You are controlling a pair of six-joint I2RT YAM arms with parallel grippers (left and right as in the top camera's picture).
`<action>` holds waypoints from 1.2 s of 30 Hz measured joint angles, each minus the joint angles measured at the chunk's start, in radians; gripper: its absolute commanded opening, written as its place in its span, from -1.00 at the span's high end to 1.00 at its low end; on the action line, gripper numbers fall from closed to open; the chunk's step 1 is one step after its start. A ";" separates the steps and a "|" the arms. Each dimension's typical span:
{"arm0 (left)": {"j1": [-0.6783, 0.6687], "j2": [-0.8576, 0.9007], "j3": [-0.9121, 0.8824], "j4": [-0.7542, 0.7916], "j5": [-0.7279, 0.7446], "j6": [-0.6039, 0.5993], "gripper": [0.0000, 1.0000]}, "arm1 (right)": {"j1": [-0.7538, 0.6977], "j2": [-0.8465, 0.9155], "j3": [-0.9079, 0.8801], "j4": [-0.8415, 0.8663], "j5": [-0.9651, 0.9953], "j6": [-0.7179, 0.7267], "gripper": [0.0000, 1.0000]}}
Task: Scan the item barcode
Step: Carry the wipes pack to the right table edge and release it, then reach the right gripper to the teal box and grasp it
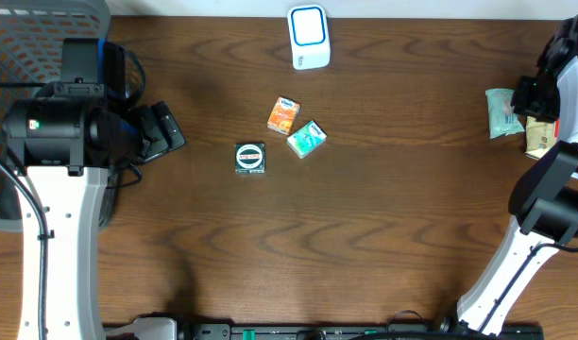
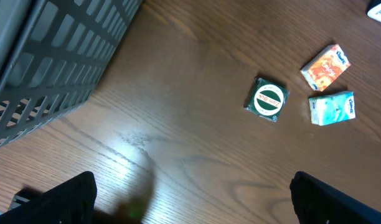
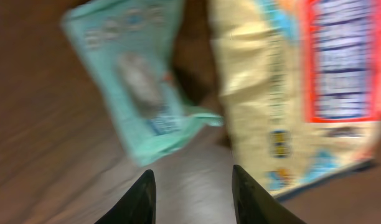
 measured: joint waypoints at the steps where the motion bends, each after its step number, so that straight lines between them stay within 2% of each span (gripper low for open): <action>1: 0.000 0.000 0.000 0.000 0.000 0.000 -0.95 | 0.004 0.000 0.001 -0.005 -0.042 0.002 0.35; 6: 0.000 0.000 0.000 0.000 0.000 0.000 -0.95 | 0.047 -0.002 0.002 -0.042 -0.352 0.010 0.34; 9: 0.000 0.000 0.000 0.000 0.000 0.000 -0.95 | 0.103 -0.004 0.002 -0.080 -0.515 0.019 0.12; 10: 0.000 0.000 0.000 0.000 0.000 0.000 -0.95 | 0.130 -0.004 0.003 -0.093 -0.556 0.018 0.11; 11: 0.000 0.000 0.000 0.000 0.000 0.000 -0.95 | 0.158 -0.005 0.003 -0.103 -0.582 0.019 -0.05; 13: 0.000 0.000 0.000 0.000 0.000 0.000 -0.95 | 0.218 -0.005 0.003 -0.114 -0.621 0.022 -0.04; 16: 0.000 0.000 0.000 0.000 0.000 0.000 -0.95 | 0.313 -0.005 0.003 -0.114 -0.651 0.026 -0.12; 20: 0.000 0.000 0.000 0.000 0.000 0.000 -0.96 | 0.447 -0.005 -0.003 -0.109 -0.645 0.077 0.03; 28: 0.000 0.000 0.000 0.000 0.000 0.000 -0.96 | 0.650 -0.006 -0.129 0.026 -0.569 0.367 -0.01; 31: 0.000 0.000 0.000 0.000 0.000 0.000 -0.96 | 0.673 -0.006 -0.177 0.082 -0.561 0.472 -0.08; 33: 0.000 0.000 0.000 0.000 0.000 0.000 -0.95 | 0.683 -0.006 -0.232 0.153 -0.558 0.563 -0.22; 36: 0.000 0.000 0.000 0.000 0.000 0.000 -0.95 | 0.686 -0.006 -0.287 0.251 -0.577 0.625 -0.30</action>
